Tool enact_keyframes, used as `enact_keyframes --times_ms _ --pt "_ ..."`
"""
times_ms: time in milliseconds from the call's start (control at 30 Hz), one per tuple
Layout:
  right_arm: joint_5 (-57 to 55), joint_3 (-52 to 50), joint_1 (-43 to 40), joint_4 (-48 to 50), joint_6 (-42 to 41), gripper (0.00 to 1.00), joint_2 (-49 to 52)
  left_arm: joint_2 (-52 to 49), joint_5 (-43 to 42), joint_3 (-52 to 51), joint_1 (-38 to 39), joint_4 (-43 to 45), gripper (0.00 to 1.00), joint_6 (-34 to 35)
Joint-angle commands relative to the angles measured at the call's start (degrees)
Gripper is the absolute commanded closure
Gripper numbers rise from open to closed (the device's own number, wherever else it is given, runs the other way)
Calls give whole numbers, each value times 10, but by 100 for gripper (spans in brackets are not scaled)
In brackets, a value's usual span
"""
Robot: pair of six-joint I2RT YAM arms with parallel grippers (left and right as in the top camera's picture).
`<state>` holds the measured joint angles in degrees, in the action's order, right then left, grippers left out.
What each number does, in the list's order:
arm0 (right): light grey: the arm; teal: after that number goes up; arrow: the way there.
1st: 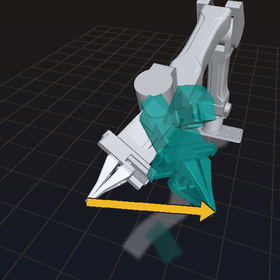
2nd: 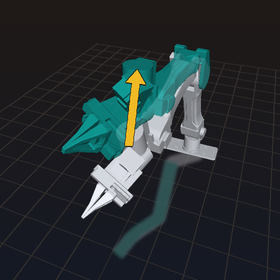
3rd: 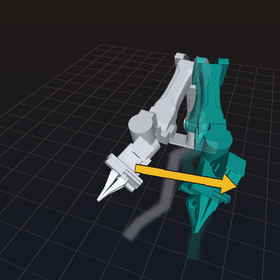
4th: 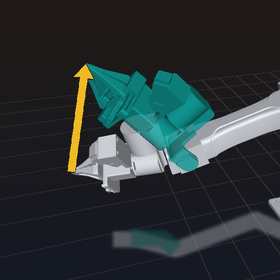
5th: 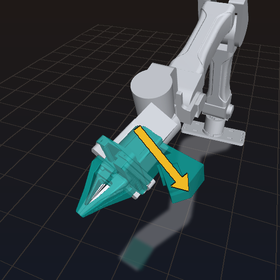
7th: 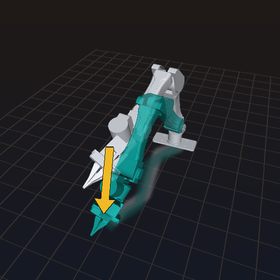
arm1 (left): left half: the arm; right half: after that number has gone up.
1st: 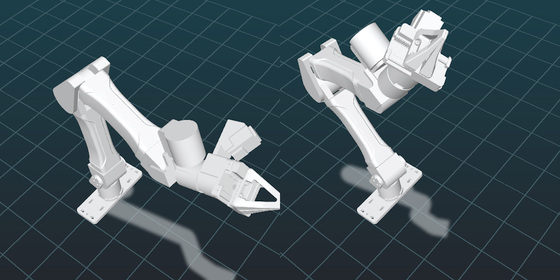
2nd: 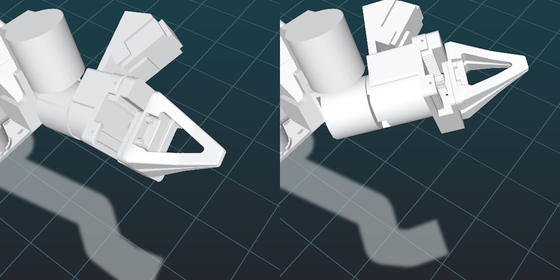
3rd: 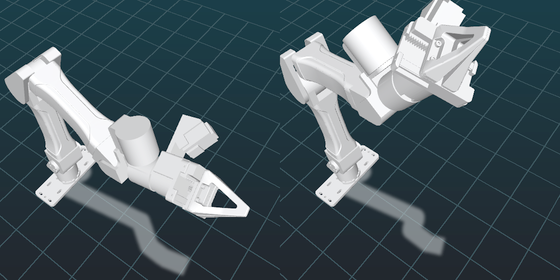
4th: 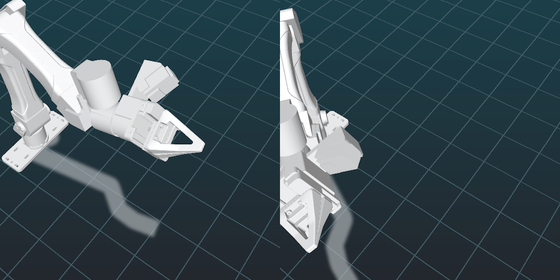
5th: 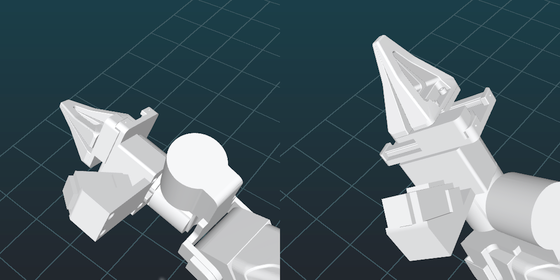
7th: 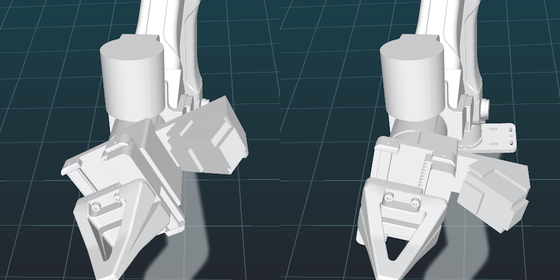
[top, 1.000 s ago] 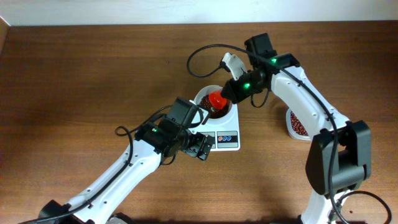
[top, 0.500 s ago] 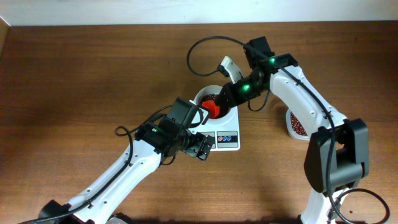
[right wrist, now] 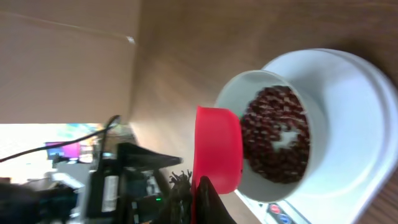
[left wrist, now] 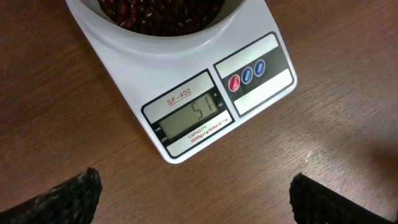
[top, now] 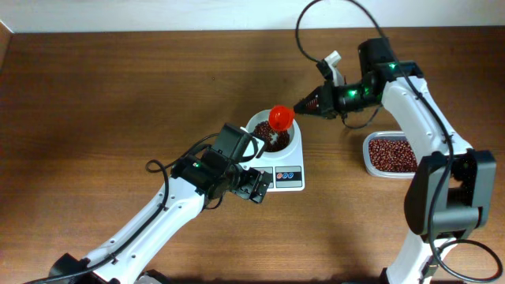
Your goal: Scoop item into bowl and weigh 50g on scale
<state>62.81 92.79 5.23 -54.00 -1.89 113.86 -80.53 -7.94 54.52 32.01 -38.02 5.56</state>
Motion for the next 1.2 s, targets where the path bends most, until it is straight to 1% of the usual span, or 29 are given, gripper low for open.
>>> enact_keyframes --times_ms 0,233,700,867,967,1067,1167 --pt "75 0 -11 0 -2 96 9 -1 2 -3 0 0 1 -9" --pt "75 0 -30 7 -1 96 9 -1 2 -3 0 0 1 -9" --pt "70 0 -30 16 0 96 9 -1 2 -3 0 0 1 -9" --pt "66 0 -30 39 0 96 9 -1 2 -3 0 0 1 -9" --pt "-38 0 -14 39 2 96 9 -1 2 -3 0 0 1 -9" --pt "-66 0 17 39 30 96 9 -1 2 -3 0 0 1 -9" --pt "-128 0 41 39 30 96 9 -1 2 -3 0 0 1 -9"
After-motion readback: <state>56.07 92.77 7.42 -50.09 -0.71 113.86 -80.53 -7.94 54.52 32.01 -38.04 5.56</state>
